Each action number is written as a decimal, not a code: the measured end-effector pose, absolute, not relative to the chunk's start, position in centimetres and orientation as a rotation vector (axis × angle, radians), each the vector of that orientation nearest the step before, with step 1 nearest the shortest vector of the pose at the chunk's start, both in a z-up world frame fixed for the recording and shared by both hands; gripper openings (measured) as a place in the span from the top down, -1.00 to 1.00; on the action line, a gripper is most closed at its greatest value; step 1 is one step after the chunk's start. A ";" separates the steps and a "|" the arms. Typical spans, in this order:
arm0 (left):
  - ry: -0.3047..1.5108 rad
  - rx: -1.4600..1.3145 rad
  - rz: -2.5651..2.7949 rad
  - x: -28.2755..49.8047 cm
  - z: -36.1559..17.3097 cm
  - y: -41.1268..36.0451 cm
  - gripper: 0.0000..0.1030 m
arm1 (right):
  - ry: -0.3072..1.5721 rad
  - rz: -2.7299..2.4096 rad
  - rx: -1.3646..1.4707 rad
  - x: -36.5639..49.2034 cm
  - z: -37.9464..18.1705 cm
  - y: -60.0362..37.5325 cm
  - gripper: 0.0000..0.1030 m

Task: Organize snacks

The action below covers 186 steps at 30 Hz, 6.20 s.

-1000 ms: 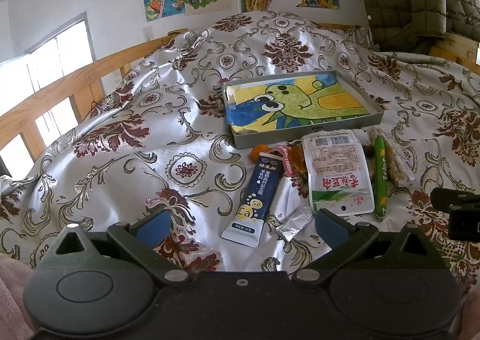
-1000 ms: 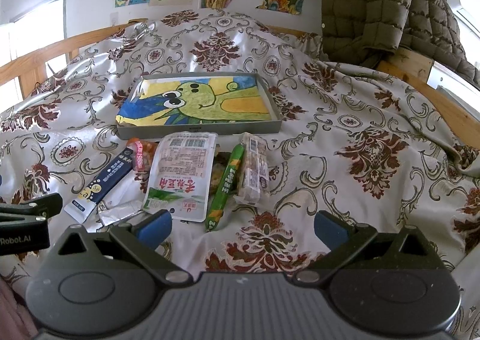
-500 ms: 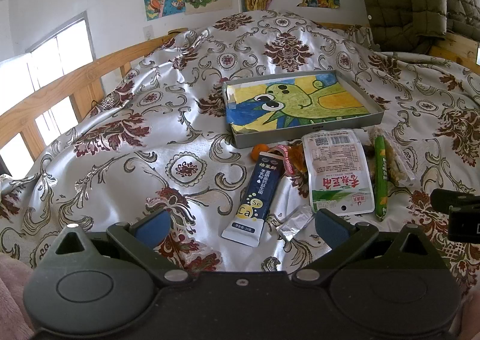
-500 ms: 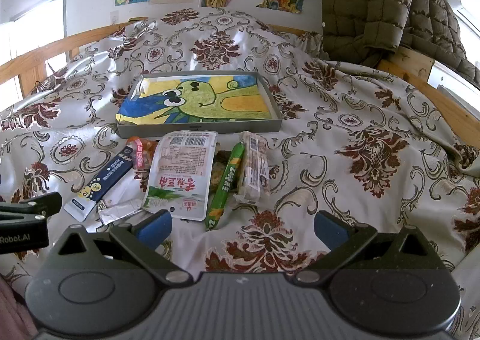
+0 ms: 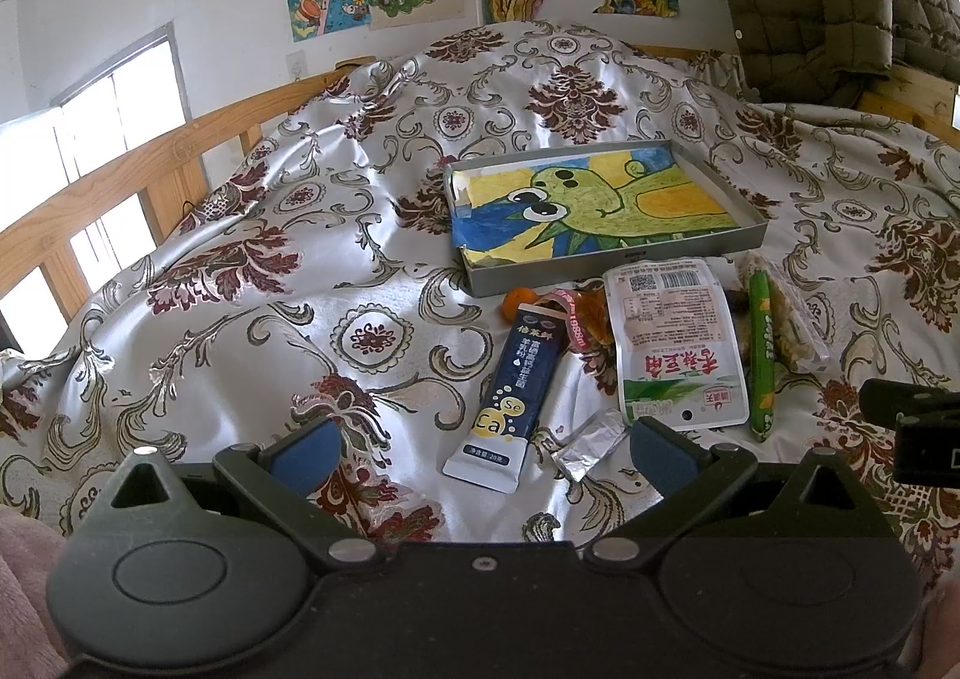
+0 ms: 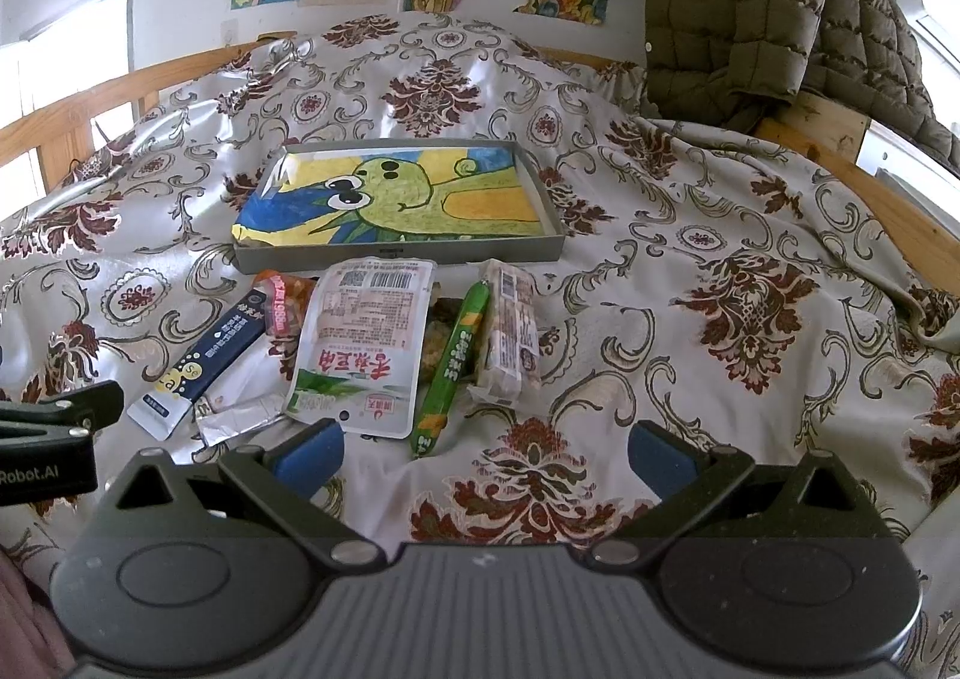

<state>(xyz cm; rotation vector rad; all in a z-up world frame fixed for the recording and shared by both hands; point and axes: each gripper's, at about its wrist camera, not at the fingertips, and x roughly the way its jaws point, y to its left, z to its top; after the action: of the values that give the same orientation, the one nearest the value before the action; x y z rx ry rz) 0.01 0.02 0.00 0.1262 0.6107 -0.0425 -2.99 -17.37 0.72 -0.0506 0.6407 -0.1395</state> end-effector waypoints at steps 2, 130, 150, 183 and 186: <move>0.610 0.126 -0.042 0.0 0.0 0.0 -0.99 | 0.641 -0.139 -0.050 -3.0 0.7 -17.4 -1.00; 1.139 -0.147 -0.626 21.2 -6.8 4.0 0.68 | 0.750 0.535 0.224 14.4 -3.1 -20.1 0.47; 1.101 -0.172 -0.627 20.9 -7.1 3.0 0.51 | 0.836 0.560 0.126 13.7 -4.1 -16.5 0.73; 1.151 -0.245 -0.537 21.0 -8.5 1.7 0.67 | 0.854 0.380 0.135 13.1 -2.8 -18.1 0.83; 1.156 -0.280 -0.543 20.6 -8.0 2.1 0.79 | 0.848 0.385 0.137 13.0 -2.7 -18.3 0.83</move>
<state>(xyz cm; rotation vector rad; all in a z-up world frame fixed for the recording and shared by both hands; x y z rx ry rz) 20.58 2.06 -8.02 -0.2796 1.1561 -0.5433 12.99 -18.28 -2.66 0.1374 0.8481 0.3850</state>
